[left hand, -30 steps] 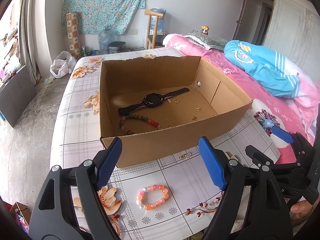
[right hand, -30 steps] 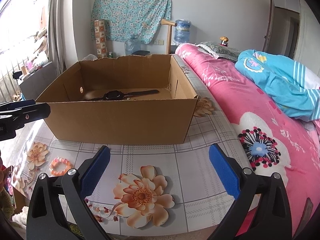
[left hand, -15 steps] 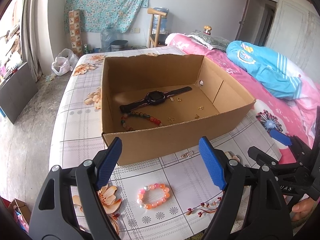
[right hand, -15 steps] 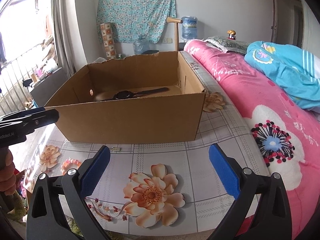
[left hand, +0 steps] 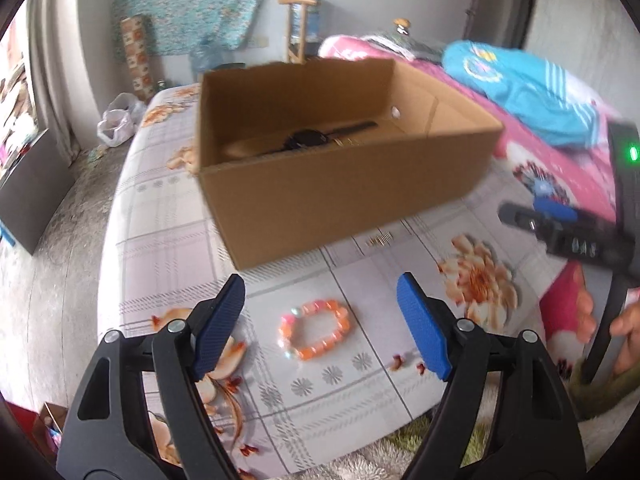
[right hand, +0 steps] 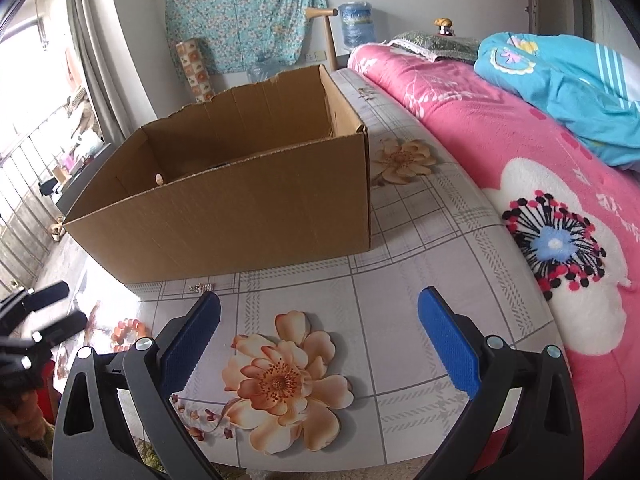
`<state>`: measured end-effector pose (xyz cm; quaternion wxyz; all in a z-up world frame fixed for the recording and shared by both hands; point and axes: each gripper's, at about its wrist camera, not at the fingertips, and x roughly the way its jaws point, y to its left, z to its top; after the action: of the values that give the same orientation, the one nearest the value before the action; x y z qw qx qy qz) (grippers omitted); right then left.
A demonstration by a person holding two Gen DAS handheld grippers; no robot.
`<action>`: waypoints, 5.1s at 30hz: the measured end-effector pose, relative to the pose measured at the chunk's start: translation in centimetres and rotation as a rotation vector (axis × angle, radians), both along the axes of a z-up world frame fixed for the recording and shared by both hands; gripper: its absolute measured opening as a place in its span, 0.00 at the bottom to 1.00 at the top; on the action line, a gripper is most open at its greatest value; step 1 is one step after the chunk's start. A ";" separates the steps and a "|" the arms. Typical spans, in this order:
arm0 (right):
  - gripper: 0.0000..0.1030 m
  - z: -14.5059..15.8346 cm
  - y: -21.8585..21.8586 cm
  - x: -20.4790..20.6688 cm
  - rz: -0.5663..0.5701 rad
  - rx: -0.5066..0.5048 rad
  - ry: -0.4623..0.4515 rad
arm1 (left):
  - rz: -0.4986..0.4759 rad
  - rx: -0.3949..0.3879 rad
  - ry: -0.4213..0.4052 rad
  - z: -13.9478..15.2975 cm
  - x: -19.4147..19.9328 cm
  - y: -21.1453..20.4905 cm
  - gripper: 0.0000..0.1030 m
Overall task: Organize jewelry
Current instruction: 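Lower the left tool onto the pink bead bracelet, then close the left tool on the pink bead bracelet while the right tool closes on the gold clasp, then carry the pink bracelet and gold clasp over the box with both tools, then open both tools to drop the bracelet and clasp into the box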
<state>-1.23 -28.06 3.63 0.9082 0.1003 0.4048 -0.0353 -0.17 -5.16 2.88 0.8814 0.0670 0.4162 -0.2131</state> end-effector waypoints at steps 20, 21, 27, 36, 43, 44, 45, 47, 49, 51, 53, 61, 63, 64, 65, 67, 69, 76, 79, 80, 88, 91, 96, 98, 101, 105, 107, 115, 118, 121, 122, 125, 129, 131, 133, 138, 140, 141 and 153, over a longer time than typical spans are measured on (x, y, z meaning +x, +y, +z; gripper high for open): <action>0.94 -0.7 2.3 0.9 0.056 0.054 0.054 | -0.038 0.162 0.171 -4.7 1.0 -1.4 0.25; 0.94 -0.7 2.5 0.9 0.057 0.054 0.054 | -0.035 0.161 0.175 -4.6 1.2 -1.4 0.23; 0.94 -0.5 2.7 0.9 0.063 0.054 0.050 | -0.027 0.181 0.182 -4.7 1.4 -1.4 0.19; 0.94 -0.6 2.9 1.2 0.066 0.063 0.048 | -0.029 0.199 0.181 -5.0 1.9 -3.1 0.15; 0.94 -0.7 2.7 1.2 0.071 0.083 0.034 | -0.038 0.191 0.179 -5.0 2.5 -4.0 0.09; 0.94 -0.8 2.8 1.3 0.075 0.087 0.033 | -0.039 0.185 0.176 -5.0 2.5 -3.9 0.09; 0.94 -0.8 2.9 1.4 0.083 0.094 0.031 | -0.038 0.173 0.176 -5.0 2.6 -3.7 0.09; 0.94 -0.9 3.1 1.7 0.094 0.102 0.034 | -0.032 0.155 0.175 -4.9 2.7 -3.3 0.09; 0.94 -1.1 4.0 2.3 0.121 0.094 0.042 | -0.023 0.141 0.173 -5.0 2.8 -2.7 0.08; 0.94 -1.3 5.0 2.9 0.160 0.090 0.045 | -0.015 0.112 0.174 -5.0 2.9 -1.9 0.08; 0.91 -1.6 5.9 3.5 0.182 0.088 0.049 | -0.009 0.095 0.167 -4.9 2.9 -1.2 0.08; 0.62 -4.0 8.8 6.7 0.223 0.007 0.119 | -0.010 0.014 0.147 -4.4 3.2 1.3 0.08; 0.54 -4.4 9.2 7.1 0.216 -0.026 0.132 | -0.017 -0.008 0.160 -4.5 3.3 1.8 0.08; 0.52 -4.5 9.4 7.3 0.219 -0.033 0.137 | -0.022 -0.009 0.159 -4.4 3.4 1.9 0.08; 0.48 -4.6 9.5 7.4 0.216 -0.038 0.142 | -0.026 -0.008 0.157 -4.5 3.5 2.2 0.08; 0.45 -4.8 9.8 7.7 0.217 -0.049 0.146 | -0.034 -0.014 0.169 -4.7 3.6 2.4 0.08; 0.43 -4.8 10.2 8.0 0.215 -0.070 0.145 | -0.039 -0.016 0.186 -5.2 3.8 2.0 0.08; 0.26 -4.7 11.2 8.0 0.235 -0.110 0.159 | -0.051 -0.030 0.186 -5.2 4.4 2.2 0.08; 0.18 -4.5 11.6 7.9 0.247 -0.102 0.169 | -0.051 -0.034 0.186 -5.2 4.5 2.1 0.08; 0.18 -4.5 11.6 7.9 0.251 -0.098 0.173 | -0.051 -0.035 0.186 -5.2 4.5 2.2 0.08; 0.17 -4.2 9.0 7.6 0.229 0.034 0.187 | -0.034 -0.039 0.163 -5.2 4.2 2.4 0.08; 0.17 -4.0 7.3 7.4 0.203 0.113 0.189 | -0.041 -0.043 0.135 -4.6 3.8 2.5 0.08; 0.17 -2.6 5.0 6.4 0.174 0.196 0.154 | -0.038 -0.048 0.096 -3.4 3.3 2.5 0.08; 0.17 -1.5 4.3 5.8 0.171 0.210 0.130 | -0.033 -0.071 0.088 -2.6 3.2 3.0 0.08; 0.17 0.2 2.2 4.0 0.181 0.232 0.083 | -0.034 -0.098 0.060 -1.2 2.9 3.5 0.08; 0.17 2.2 2.0 2.7 0.232 0.331 0.039 | -0.066 -0.169 0.022 1.8 2.7 4.0 0.08; 0.17 3.7 1.4 2.2 0.264 0.378 0.010 | -0.093 -0.204 0.002 3.4 2.8 3.8 0.08; 0.17 9.0 0.4 4.0 0.303 0.369 -0.149 | -0.218 -0.256 -0.125 10.7 4.9 0.1 0.08; 0.17 10.3 -1.1 5.9 0.299 0.359 -0.178 | -0.235 -0.243 -0.097 11.5 7.7 -2.2 0.08; 0.17 10.7 -2.6 8.5 0.290 0.363 -0.175 | -0.256 -0.199 0.004 10.9 11.7 -4.8 0.08; 0.17 10.7 -3.0 9.2 0.287 0.363 -0.169 | -0.263 -0.188 0.049 10.5 13.2 -5.7 0.08; 0.17 10.5 -4.2 11.4 0.278 0.370 -0.145 | -0.275 -0.075 0.153 8.1 17.4 -8.8 0.08; 0.17 9.3 -5.4 13.0 0.263 0.418 -0.119 | -0.291 0.075 0.289 3.7 21.6 -12.0 0.08; 0.17 8.3 -5.9 13.2 0.252 0.446 -0.105 | -0.293 0.138 0.317 1.7 22.5 -12.7 0.08; 0.17 7.7 -6.3 13.3 0.239 0.462 -0.100 | -0.288 0.157 0.378 0.3 23.7 -13.5 0.08; 0.17 7.1 -7.4 13.2 0.214 0.485 -0.096 | -0.286 0.160 0.451 -1.6 25.5 -14.6 0.08; 0.17 7.1 -7.6 13.2 0.207 0.481 -0.091 | -0.292 0.139 0.493 -2.1 25.7 -14.7 0.08; 0.17 7.1 -7.6 13.2 0.205 0.480 -0.087 | -0.301 0.135 0.501 -2.4 25.5 -14.8 0.08; 0.17 7.5 -4.1 15.2 0.295 0.384 0.057 | -0.215 -0.021 0.363 4.3 24.3 -8.9 0.26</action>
<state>14.02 -32.19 11.12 0.8561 0.2101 0.4396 0.1726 24.11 -14.07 7.19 0.7648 0.0626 0.5564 -0.3188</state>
